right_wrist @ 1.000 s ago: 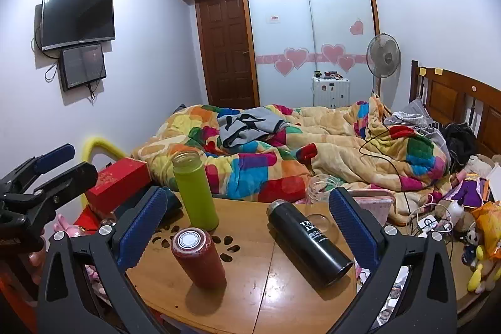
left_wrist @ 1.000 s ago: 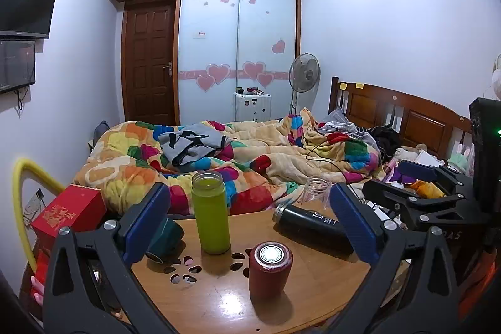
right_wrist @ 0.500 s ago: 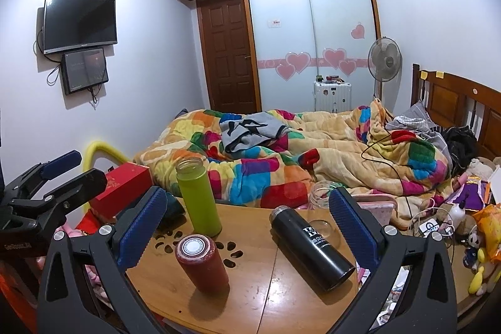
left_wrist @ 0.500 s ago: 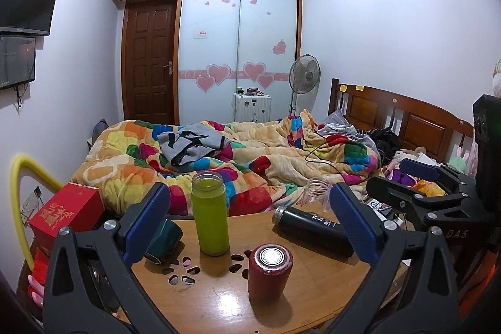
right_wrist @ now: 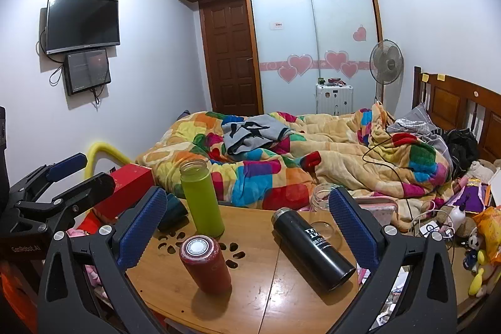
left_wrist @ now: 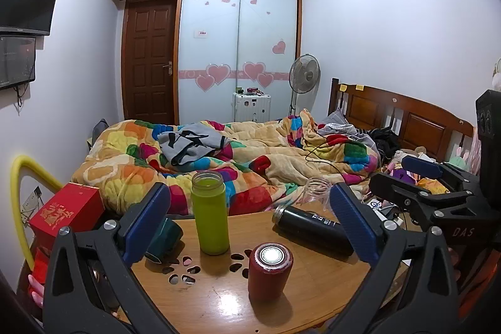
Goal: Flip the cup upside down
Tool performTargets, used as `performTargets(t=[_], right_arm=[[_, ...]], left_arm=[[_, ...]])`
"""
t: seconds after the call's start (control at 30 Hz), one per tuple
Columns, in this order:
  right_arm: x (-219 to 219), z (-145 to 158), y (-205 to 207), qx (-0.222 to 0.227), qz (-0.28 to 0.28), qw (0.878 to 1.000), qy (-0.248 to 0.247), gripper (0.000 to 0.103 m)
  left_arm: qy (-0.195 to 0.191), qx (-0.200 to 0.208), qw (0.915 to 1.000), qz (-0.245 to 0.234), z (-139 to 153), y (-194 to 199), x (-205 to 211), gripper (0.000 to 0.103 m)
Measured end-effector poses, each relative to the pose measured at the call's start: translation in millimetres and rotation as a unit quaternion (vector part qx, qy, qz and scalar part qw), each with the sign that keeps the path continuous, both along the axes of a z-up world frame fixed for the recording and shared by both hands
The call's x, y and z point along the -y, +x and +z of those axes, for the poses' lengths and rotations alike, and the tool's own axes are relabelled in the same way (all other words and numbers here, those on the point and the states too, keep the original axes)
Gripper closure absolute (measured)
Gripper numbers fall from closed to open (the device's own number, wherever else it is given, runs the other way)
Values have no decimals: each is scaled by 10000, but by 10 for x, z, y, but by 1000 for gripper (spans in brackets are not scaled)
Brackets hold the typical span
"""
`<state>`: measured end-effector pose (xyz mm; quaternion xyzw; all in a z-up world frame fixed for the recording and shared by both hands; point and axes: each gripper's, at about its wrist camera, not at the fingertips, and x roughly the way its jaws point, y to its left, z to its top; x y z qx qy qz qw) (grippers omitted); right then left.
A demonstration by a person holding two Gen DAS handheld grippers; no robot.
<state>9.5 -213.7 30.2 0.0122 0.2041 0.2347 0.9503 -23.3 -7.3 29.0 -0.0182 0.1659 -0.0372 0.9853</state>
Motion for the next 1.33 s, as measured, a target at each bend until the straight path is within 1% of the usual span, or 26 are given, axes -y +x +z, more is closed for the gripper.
performTargets(t=[0.33, 0.83, 1.33], right_arm=[[7, -4, -3, -11, 4, 10000, 4, 0], [11, -13, -8, -16, -1, 10000, 8, 0], [25, -31, -25, -7, -6, 10000, 2, 0]], left_arm=[[-36, -24, 10000, -22, 0, -6, 2, 0], [23, 48, 9999, -105, -9, -26, 44, 0], [-89, -10, 9998, -150, -3, -33, 26, 0]])
